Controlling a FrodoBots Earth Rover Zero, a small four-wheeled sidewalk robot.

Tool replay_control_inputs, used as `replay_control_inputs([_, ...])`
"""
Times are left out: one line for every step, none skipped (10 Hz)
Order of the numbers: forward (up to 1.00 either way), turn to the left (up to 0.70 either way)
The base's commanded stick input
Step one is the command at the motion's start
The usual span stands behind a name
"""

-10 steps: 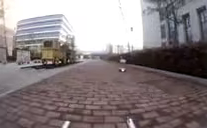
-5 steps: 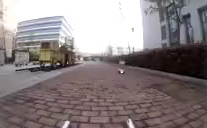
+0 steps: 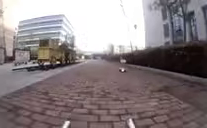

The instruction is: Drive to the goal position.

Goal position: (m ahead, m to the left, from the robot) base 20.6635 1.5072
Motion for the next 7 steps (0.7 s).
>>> replay_control_inputs([0.70,-0.01])
replay_control_inputs([0.70,-0.04])
replay_control_inputs([0.70,-0.09])
replay_control_inputs([0.70,-0.13])
replay_control_inputs([0.70,-0.13])
replay_control_inputs([0.70,-0.13])
replay_control_inputs([0.70,-0.13])
